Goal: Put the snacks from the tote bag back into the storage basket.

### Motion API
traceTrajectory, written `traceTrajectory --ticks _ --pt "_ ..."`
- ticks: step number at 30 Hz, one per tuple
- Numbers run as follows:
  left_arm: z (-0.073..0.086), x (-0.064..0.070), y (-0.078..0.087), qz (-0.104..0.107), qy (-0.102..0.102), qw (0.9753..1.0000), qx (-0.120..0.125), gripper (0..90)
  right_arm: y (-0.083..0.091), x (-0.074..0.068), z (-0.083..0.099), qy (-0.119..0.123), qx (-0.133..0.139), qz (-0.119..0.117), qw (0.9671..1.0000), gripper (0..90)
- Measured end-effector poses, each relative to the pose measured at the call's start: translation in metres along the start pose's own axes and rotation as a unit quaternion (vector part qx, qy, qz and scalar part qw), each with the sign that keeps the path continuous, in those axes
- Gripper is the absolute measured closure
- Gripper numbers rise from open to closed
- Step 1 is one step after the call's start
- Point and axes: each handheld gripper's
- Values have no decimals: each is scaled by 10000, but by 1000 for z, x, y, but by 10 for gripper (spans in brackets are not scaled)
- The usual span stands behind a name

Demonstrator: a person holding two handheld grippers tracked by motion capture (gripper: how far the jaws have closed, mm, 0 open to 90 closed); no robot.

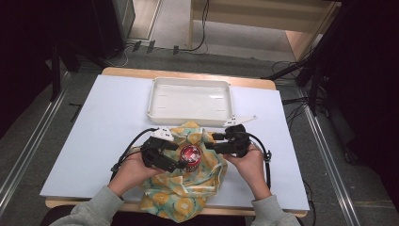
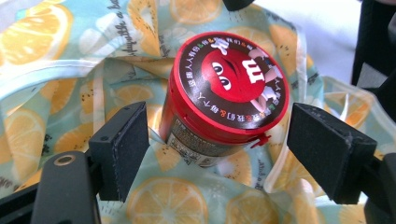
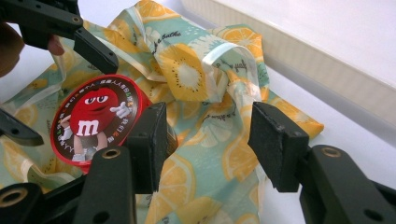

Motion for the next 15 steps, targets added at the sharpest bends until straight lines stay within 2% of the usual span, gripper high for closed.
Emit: traceTrajectory --ticks 5,8,11,15 --pt "0 0 -7 25 9 10000 -48 198 0 1 1 -51 0 9 10000 474" --pt "1 0 -12 124 148 9998 -21 192 -2 2 1 -68 6 9 10000 465" --pt "3 2 -18 66 -5 9999 -99 198 -3 2 2 -71 -24 -29 10000 466" --pt "7 3 -26 -25 -33 9999 -150 192 -4 3 3 -97 -5 -13 10000 468"
Point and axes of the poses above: each handheld gripper's, and its own axes: y roughly backward along the jaws, z roughly out of its underside, x roughly to its right, and after that the axes turned 13 degrees about y, right-handed
